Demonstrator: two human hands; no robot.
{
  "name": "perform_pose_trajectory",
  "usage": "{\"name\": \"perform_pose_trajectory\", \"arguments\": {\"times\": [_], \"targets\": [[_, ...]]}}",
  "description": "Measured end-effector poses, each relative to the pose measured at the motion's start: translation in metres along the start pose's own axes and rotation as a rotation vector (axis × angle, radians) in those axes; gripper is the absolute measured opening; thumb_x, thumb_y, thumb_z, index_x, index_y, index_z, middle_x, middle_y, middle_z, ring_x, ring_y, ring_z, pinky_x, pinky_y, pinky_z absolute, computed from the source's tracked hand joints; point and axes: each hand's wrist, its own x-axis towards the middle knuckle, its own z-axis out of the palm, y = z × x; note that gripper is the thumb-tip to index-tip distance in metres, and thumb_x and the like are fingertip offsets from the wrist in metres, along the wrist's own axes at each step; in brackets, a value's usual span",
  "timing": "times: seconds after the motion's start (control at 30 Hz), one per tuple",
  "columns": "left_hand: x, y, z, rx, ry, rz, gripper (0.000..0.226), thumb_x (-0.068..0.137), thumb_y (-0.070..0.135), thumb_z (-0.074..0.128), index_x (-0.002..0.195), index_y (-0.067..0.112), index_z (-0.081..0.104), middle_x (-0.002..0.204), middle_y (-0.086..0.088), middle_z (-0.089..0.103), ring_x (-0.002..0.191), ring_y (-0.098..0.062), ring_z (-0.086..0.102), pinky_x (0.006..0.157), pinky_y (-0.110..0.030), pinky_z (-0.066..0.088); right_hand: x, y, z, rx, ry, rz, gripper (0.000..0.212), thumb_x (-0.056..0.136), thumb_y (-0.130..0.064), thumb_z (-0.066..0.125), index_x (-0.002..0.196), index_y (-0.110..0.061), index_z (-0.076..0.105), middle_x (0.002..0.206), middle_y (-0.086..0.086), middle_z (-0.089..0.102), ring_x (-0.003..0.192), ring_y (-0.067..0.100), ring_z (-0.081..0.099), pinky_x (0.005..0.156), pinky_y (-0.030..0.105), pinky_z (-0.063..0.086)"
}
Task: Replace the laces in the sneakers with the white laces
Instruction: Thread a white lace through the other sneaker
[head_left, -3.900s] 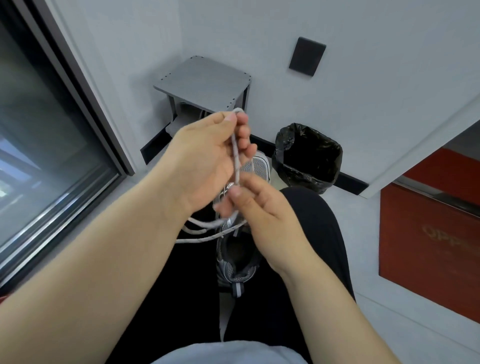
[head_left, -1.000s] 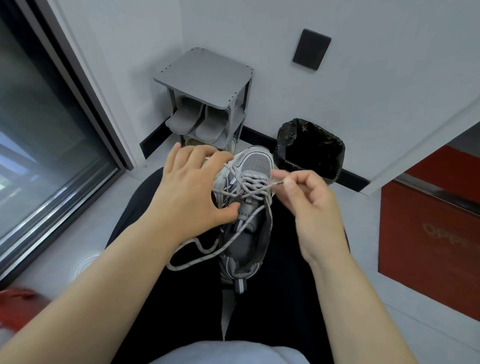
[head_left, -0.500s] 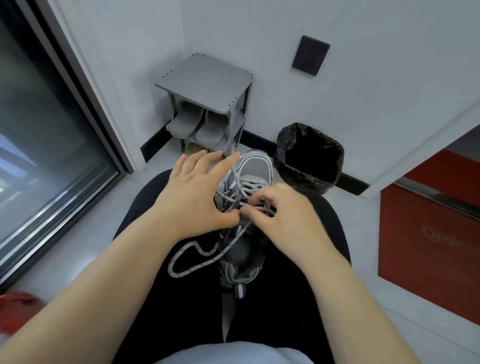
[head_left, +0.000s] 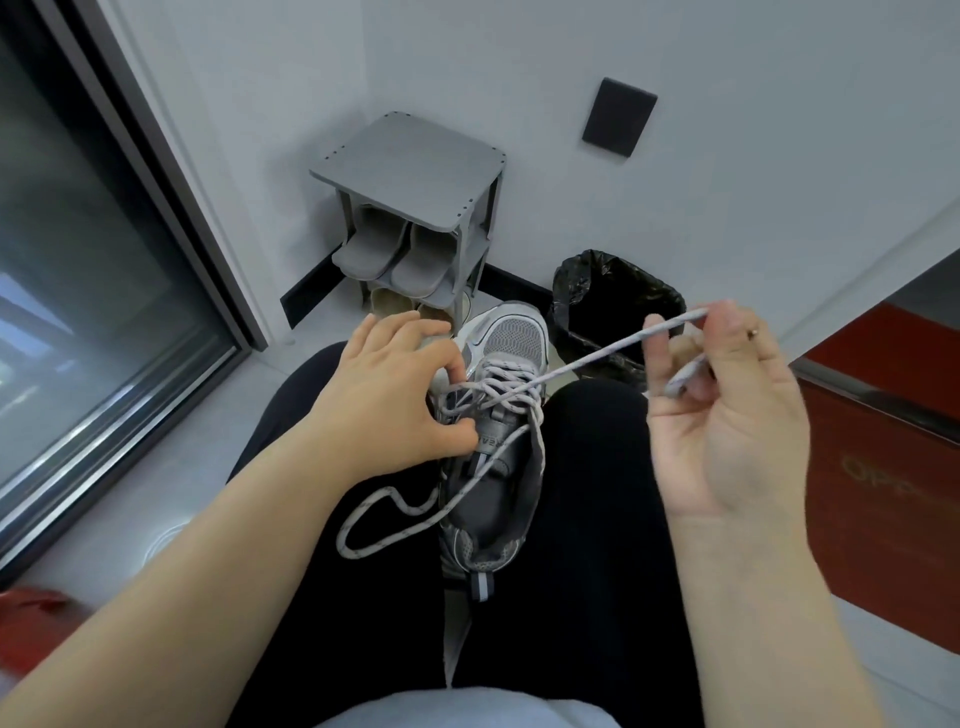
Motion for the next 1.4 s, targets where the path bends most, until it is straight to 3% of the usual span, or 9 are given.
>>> {"name": "perform_pose_trajectory", "arguments": {"times": [0.17, 0.4, 0.53, 0.7, 0.87, 0.97, 1.1, 1.27, 1.4], "targets": [[-0.001, -0.001, 0.001, -0.01, -0.001, 0.014, 0.032, 0.054, 0.061, 0.05, 0.073, 0.036, 0.046, 0.125, 0.018, 0.047, 0.13, -0.007, 0.029, 0.115, -0.035, 0.002, 0.013, -0.03, -0.01, 0.318, 0.061, -0.168, 0.006, 0.071, -0.01, 0.064, 0.067, -0.006, 0.063, 0.055, 0.0, 0.06, 0.049, 0.006, 0.058, 0.06, 0.019, 0.053], [-0.003, 0.01, -0.006, -0.054, -0.004, 0.018, 0.034, 0.066, 0.053, 0.068, 0.083, 0.031, 0.048, 0.083, 0.019, 0.051, 0.09, -0.005, 0.047, 0.11, -0.032, 0.021, 0.011, 0.02, -0.014, -1.11, -0.289, -0.121, 0.014, 0.075, -0.013, 0.07, 0.069, -0.025, 0.065, 0.061, -0.013, 0.05, 0.054, 0.0, 0.043, 0.054, 0.012, 0.035], [-0.022, 0.023, -0.015, -0.056, -0.051, 0.062, 0.048, 0.06, 0.065, 0.065, 0.088, 0.031, 0.043, 0.081, 0.02, 0.049, 0.081, -0.001, 0.042, 0.077, -0.017, 0.028, -0.001, 0.043, -0.015, -1.356, -0.416, -0.165, 0.012, 0.08, -0.024, 0.065, 0.092, -0.027, 0.065, 0.074, -0.014, 0.041, 0.069, -0.007, 0.048, 0.062, 0.006, 0.035], [-0.038, 0.03, -0.013, 0.283, -0.246, 0.073, 0.051, 0.066, 0.068, 0.058, 0.098, 0.03, 0.044, 0.094, 0.016, 0.055, 0.1, -0.01, 0.041, 0.113, -0.03, 0.009, 0.007, 0.057, -0.021, -1.71, -0.467, -0.058, 0.015, 0.081, -0.039, 0.066, 0.088, -0.027, 0.069, 0.083, -0.007, 0.048, 0.077, 0.01, 0.054, 0.066, 0.024, 0.04], [-0.038, 0.029, -0.01, 0.279, -0.276, 0.074, 0.016, 0.085, 0.04, 0.054, 0.096, 0.03, 0.056, 0.089, 0.016, 0.063, 0.105, -0.003, 0.046, 0.11, -0.024, -0.001, 0.007, 0.055, -0.024, -1.656, -0.51, -0.024, 0.008, 0.084, -0.03, 0.065, 0.081, -0.024, 0.07, 0.072, -0.011, 0.042, 0.069, 0.003, 0.046, 0.057, 0.008, 0.032], [-0.032, 0.021, -0.025, 0.184, -0.176, 0.074, 0.01, 0.086, 0.039, 0.055, 0.09, 0.032, 0.06, 0.08, 0.017, 0.06, 0.09, -0.004, 0.047, 0.104, -0.021, 0.017, 0.007, 0.044, -0.028, -1.491, -0.473, -0.053, 0.007, 0.079, -0.025, 0.071, 0.073, -0.023, 0.071, 0.065, -0.011, 0.042, 0.067, -0.007, 0.047, 0.06, 0.006, 0.032], [-0.021, 0.009, -0.054, 0.018, 0.072, 0.032, 0.005, 0.081, 0.028, 0.065, 0.077, 0.028, 0.066, 0.062, 0.018, 0.051, 0.073, -0.007, 0.048, 0.067, -0.019, 0.038, 0.005, 0.037, -0.028, -1.46, -0.473, -0.088, 0.007, 0.079, -0.024, 0.071, 0.072, -0.025, 0.07, 0.064, -0.011, 0.043, 0.067, -0.008, 0.047, 0.062, 0.006, 0.033], [-0.01, 0.005, -0.053, 0.102, 0.077, -0.013, 0.004, 0.083, 0.03, 0.063, 0.082, 0.031, 0.068, 0.064, 0.022, 0.046, 0.088, -0.014, 0.046, 0.08, -0.026, 0.033, 0.01, 0.034, -0.035, -1.432, -0.466, -0.087, 0.012, 0.08, -0.02, 0.071, 0.073, -0.03, 0.069, 0.069, -0.01, 0.048, 0.067, -0.005, 0.05, 0.063, 0.008, 0.034], [-0.007, -0.004, -0.048, 0.118, 0.084, -0.047, 0.011, 0.087, 0.029, 0.056, 0.087, 0.029, 0.067, 0.078, 0.01, 0.06, 0.087, -0.018, 0.042, 0.09, -0.038, 0.037, 0.02, 0.011, -0.04, -1.285, -0.327, -0.062, 0.017, 0.089, -0.036, 0.057, 0.104, -0.035, 0.064, 0.096, -0.017, 0.06, 0.086, -0.007, 0.056, 0.083, 0.015, 0.045]]}}
